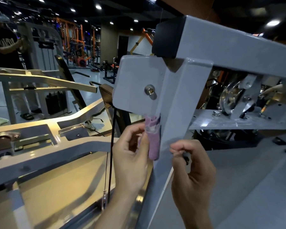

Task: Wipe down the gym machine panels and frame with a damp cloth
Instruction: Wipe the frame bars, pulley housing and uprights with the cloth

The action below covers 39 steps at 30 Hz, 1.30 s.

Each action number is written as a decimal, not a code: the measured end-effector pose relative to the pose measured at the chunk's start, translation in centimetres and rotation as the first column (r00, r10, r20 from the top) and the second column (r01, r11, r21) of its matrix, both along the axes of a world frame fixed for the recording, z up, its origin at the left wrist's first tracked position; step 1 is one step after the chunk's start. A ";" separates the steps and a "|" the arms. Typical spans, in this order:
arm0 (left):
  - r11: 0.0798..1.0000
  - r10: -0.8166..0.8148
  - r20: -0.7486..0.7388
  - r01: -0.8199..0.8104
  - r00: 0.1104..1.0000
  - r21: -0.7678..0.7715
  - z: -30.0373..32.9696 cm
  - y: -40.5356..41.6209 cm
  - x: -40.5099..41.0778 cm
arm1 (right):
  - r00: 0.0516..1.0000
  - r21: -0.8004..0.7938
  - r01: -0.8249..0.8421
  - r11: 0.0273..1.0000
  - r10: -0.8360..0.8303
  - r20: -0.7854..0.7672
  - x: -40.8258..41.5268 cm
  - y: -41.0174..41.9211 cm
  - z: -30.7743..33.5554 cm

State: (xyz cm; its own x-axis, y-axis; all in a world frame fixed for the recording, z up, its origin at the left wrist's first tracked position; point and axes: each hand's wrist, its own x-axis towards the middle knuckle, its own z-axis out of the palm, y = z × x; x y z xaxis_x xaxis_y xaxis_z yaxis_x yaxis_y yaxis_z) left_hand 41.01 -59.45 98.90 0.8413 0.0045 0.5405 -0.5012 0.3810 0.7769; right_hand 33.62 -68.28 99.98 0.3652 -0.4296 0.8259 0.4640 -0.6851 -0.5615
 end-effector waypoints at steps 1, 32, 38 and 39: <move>0.999 0.024 -0.025 -0.023 0.999 0.037 -1.2 -0.1 0.0 | 1.000 0.011 -0.004 1.000 0.004 0.000 -0.1 -0.2 -0.1; 0.990 0.101 -0.013 -0.099 0.995 0.104 -3.2 -0.5 0.0 | 0.997 0.029 -0.080 0.996 0.080 0.006 -0.9 -0.9 -1.5; 0.969 0.205 0.028 -0.207 0.978 0.138 -2.6 -0.7 0.0 | 0.997 -0.043 -0.072 0.996 0.072 0.007 -0.8 -1.2 -1.6; 0.970 0.199 0.032 -0.201 0.980 0.136 -1.3 -1.1 1.2 | 0.997 -0.049 -0.071 0.996 0.072 0.004 -0.9 -1.1 -1.5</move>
State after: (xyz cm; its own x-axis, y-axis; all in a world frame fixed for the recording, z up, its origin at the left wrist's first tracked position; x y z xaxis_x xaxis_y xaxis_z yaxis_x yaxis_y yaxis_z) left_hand 42.24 -60.51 97.56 0.8207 0.0963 0.5632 -0.5712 0.1618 0.8047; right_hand 32.74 -69.38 98.45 0.3889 -0.3616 0.8473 0.5158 -0.6766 -0.5255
